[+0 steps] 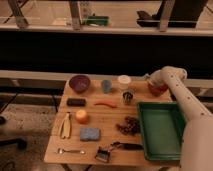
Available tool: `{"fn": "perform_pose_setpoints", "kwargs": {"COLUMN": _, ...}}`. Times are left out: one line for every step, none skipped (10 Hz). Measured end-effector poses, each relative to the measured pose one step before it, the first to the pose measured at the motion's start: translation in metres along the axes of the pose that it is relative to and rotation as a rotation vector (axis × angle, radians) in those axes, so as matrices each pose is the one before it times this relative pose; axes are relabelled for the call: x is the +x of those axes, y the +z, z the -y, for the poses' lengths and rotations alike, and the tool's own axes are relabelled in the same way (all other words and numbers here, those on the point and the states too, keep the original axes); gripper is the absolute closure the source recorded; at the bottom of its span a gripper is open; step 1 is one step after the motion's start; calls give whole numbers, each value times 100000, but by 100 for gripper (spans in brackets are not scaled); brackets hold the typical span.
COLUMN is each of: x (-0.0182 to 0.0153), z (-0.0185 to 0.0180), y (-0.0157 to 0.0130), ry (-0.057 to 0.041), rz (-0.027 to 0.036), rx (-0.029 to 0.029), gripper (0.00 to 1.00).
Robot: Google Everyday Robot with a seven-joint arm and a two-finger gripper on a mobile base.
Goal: Wipe red bowl with towel
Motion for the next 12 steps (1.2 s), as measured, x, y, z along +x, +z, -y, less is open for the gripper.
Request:
{"fn": "perform_pose_setpoints", "kwargs": {"x": -57, "z": -314, "y": -451, "ry": -607, "rz": 150, "rx": 139, "gripper": 100}}
{"fn": "perform_pose_setpoints", "kwargs": {"x": 232, "z": -294, "y": -578, "ry": -345, "rz": -228, "rx": 283, "gripper": 100}}
{"fn": "perform_pose_setpoints", "kwargs": {"x": 181, "z": -178, "y": -413, "ry": -120, "rz": -309, "rx": 265, "gripper": 100}}
{"fn": "perform_pose_setpoints", "kwargs": {"x": 322, "z": -300, "y": -606, "ry": 76, "rz": -489, "rx": 200, "gripper": 100}}
{"fn": "perform_pose_setpoints", "kwargs": {"x": 403, "z": -86, "y": -374, "ry": -27, "rz": -732, "rx": 289, "gripper": 100}}
{"fn": "perform_pose_setpoints", "kwargs": {"x": 478, "z": -108, "y": -429, "ry": 263, "rz": -731, "rx": 257, "gripper": 100}}
{"fn": "perform_pose_setpoints", "kwargs": {"x": 711, "z": -152, "y": -515, "ry": 389, "rz": -1147, "rx": 309, "gripper": 100}}
{"fn": "perform_pose_setpoints", "kwargs": {"x": 561, "z": 109, "y": -311, "ry": 504, "rz": -916, "rx": 399, "gripper": 100}}
{"fn": "perform_pose_setpoints", "kwargs": {"x": 395, "z": 220, "y": -124, "ry": 419, "rz": -741, "rx": 426, "gripper": 100}}
{"fn": "perform_pose_setpoints", "kwargs": {"x": 415, "z": 588, "y": -106, "ry": 834, "rz": -695, "rx": 883, "gripper": 100}}
{"fn": "perform_pose_setpoints", "kwargs": {"x": 508, "z": 646, "y": 42, "ry": 978, "rz": -658, "rx": 816, "gripper": 100}}
{"fn": "perform_pose_setpoints", "kwargs": {"x": 234, "z": 753, "y": 95, "ry": 279, "rz": -428, "rx": 997, "gripper": 100}}
